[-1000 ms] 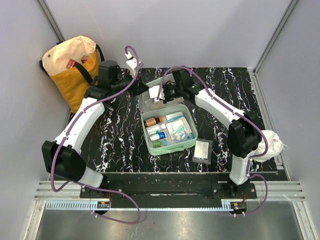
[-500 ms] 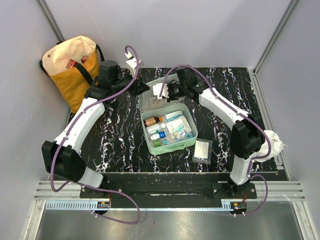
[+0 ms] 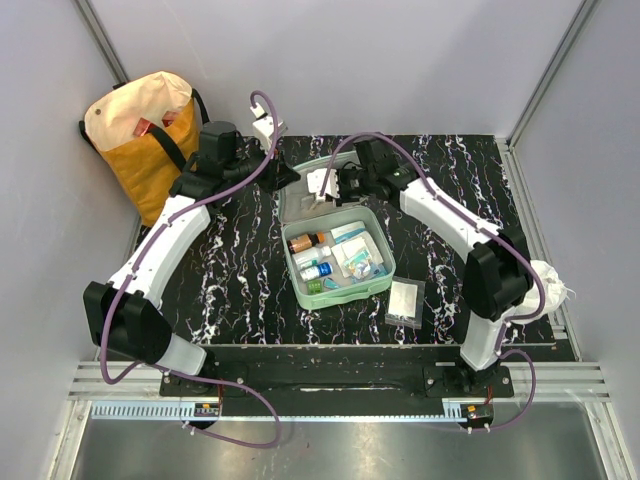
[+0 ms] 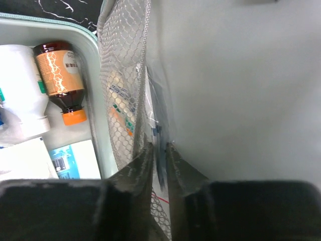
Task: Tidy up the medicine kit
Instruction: Place the medical item at the medicine box.
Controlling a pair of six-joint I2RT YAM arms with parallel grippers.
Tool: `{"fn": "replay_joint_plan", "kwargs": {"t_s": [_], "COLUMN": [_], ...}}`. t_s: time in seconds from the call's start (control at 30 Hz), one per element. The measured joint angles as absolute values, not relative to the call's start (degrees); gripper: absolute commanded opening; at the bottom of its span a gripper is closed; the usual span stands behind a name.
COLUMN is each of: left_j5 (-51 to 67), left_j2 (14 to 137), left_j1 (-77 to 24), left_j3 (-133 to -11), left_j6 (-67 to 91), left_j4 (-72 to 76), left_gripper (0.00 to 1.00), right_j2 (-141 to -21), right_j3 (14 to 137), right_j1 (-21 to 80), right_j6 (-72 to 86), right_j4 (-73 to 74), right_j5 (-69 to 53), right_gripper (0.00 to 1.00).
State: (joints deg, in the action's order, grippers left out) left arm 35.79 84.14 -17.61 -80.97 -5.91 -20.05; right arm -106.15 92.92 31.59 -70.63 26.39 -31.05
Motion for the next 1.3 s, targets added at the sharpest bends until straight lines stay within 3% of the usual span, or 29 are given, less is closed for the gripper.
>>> {"fn": "replay_joint_plan", "kwargs": {"t_s": [0.1, 0.47, 0.57, 0.67, 0.83, 0.93, 1.3], "left_j5": [35.7, 35.4, 35.3, 35.3, 35.3, 35.3, 34.7], "left_j2": [84.1, 84.1, 84.1, 84.1, 84.1, 84.1, 84.1], "left_j1": [-17.6, -17.6, -17.6, -17.6, -17.6, -17.6, -17.5], "left_j3": [-81.0, -81.0, -81.0, -81.0, -81.0, -81.0, -81.0], "left_j6": [-5.8, -5.5, -5.5, -5.5, -5.5, -5.5, -5.5], "left_j4": [-20.0, -19.8, -19.8, -19.8, -19.8, -19.8, -19.8], "left_gripper": [0.11, 0.11, 0.11, 0.11, 0.11, 0.11, 0.11], "right_j2": [-104.2, -99.0, -97.0, -95.7, -95.0, -95.0, -99.6], "right_j3": [90.5, 81.8, 78.7, 77.3, 76.0, 75.8, 76.3], "right_j1": [31.6, 30.9, 30.4, 30.1, 29.9, 29.8, 29.8], "right_j6": [-69.8, -63.1, -60.8, -59.0, -54.7, -51.3, -48.1], "right_j4": [23.6, 10.5, 5.7, 2.7, -2.9, -6.2, -5.7], "right_j5": [-31.1, -31.7, -32.2, -32.7, -34.2, -34.2, -33.7], "right_gripper": [0.41, 0.38, 0.41, 0.35, 0.08, 0.00, 0.00]}}
